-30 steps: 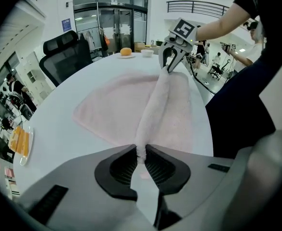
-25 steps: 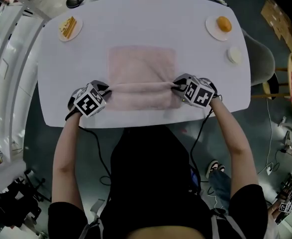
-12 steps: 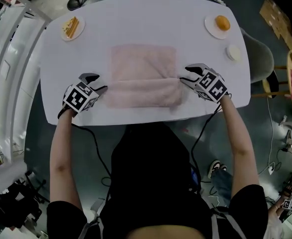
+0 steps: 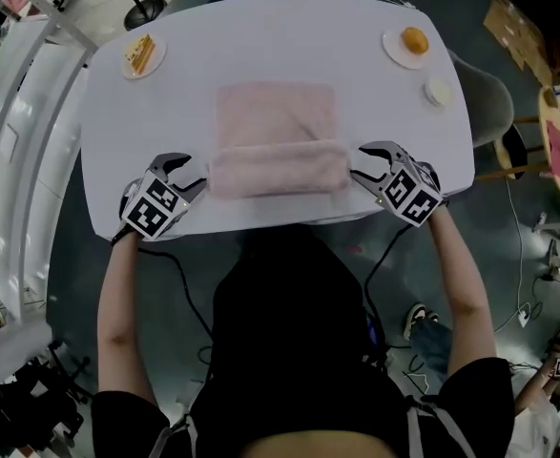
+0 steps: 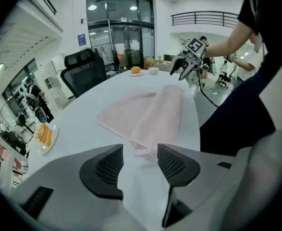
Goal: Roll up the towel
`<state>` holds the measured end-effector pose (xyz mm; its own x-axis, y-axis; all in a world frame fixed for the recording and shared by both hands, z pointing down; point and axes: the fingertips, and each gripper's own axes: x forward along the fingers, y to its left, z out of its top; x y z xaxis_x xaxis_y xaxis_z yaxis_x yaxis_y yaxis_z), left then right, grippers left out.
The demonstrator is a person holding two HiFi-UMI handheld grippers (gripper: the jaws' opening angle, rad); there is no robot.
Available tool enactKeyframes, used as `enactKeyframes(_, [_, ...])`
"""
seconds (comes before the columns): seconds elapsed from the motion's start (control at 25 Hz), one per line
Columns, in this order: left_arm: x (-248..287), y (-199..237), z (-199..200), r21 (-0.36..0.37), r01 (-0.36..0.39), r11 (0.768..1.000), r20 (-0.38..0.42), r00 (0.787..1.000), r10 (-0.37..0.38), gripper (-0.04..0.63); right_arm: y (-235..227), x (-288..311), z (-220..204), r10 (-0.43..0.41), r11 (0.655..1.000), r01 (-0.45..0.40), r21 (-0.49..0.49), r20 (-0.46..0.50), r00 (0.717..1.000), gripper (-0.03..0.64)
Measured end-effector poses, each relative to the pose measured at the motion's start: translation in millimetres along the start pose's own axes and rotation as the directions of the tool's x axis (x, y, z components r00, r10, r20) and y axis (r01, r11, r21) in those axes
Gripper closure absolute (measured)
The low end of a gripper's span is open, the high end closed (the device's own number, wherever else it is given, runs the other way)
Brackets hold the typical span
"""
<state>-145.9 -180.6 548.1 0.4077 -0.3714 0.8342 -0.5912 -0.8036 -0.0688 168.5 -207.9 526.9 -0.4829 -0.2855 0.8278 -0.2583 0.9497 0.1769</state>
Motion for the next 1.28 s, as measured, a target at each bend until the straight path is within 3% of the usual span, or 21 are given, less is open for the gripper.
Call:
enactKeyframes(0.32, [-1, -64, -10, 0.165, 0.062, 0.984, -0.019, 0.998, -0.060, 0.367, 67, 3, 7, 0.002, 0.990, -0.008, -0.140, -0.041, 0.999, 0.408])
enactKeyframes(0.68, [35, -105, -18, 0.302, 0.126, 0.945, -0.102, 0.990, -0.099, 0.367, 87, 43, -1, 0.013, 0.981, -0.029, -0.192, -0.085, 0.996, 0.408])
enactKeyframes(1.04, [61, -87, -15, 0.295, 0.158, 0.942, -0.165, 0.980, -0.112, 0.367, 70, 62, -15, 0.051, 0.969, -0.078, -0.233, -0.119, 0.992, 0.411])
enactKeyframes(1.2, [72, -77, -13, 0.276, 0.161, 0.948, -0.187, 0.976, -0.112, 0.367, 56, 68, -13, 0.047, 0.965, -0.077, -0.252, -0.123, 0.991, 0.447])
enactKeyframes(1.28, [76, -69, -11, 0.287, 0.137, 0.948, -0.192, 0.978, -0.083, 0.400, 50, 72, -13, 0.040, 0.960, -0.073, -0.272, -0.126, 0.991, 0.486])
